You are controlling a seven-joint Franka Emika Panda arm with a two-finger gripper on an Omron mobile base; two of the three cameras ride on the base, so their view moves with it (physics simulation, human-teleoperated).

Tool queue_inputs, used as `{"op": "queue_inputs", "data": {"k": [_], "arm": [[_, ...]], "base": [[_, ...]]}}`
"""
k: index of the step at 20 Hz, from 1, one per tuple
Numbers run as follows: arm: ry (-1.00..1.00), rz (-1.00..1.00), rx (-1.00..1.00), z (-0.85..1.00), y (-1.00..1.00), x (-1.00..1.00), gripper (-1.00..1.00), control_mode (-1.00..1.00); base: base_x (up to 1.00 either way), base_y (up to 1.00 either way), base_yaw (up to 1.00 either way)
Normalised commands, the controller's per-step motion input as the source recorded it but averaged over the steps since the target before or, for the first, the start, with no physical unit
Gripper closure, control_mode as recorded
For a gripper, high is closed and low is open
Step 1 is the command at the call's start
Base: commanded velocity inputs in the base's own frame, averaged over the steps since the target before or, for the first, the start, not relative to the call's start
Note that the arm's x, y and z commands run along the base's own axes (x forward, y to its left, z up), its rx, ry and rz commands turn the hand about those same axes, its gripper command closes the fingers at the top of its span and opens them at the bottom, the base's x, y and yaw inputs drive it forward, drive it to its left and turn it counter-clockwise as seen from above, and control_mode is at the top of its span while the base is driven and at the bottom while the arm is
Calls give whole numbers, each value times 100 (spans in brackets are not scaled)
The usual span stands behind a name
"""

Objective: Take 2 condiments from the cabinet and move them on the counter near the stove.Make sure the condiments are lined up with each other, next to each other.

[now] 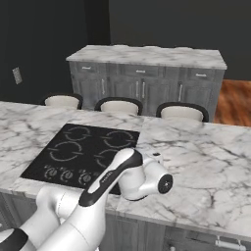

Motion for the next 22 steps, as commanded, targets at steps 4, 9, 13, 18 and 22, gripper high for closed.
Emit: {"op": "queue_inputs", "data": {"k": [4, 9, 13, 18, 22], "arm": [[0, 0, 0, -24, 0, 2, 100, -100], [0, 0, 0, -7, 0, 2, 100, -100], [0, 0, 0, -9, 0, 5, 100, -100], [0, 0, 0, -18, 0, 4, 100, -100], [0, 0, 0, -12, 0, 8, 100, -100]], "base": [[0, 0, 0], [0, 0, 0], [0, 0, 0], [0, 0, 0], [0, 0, 0]]}}
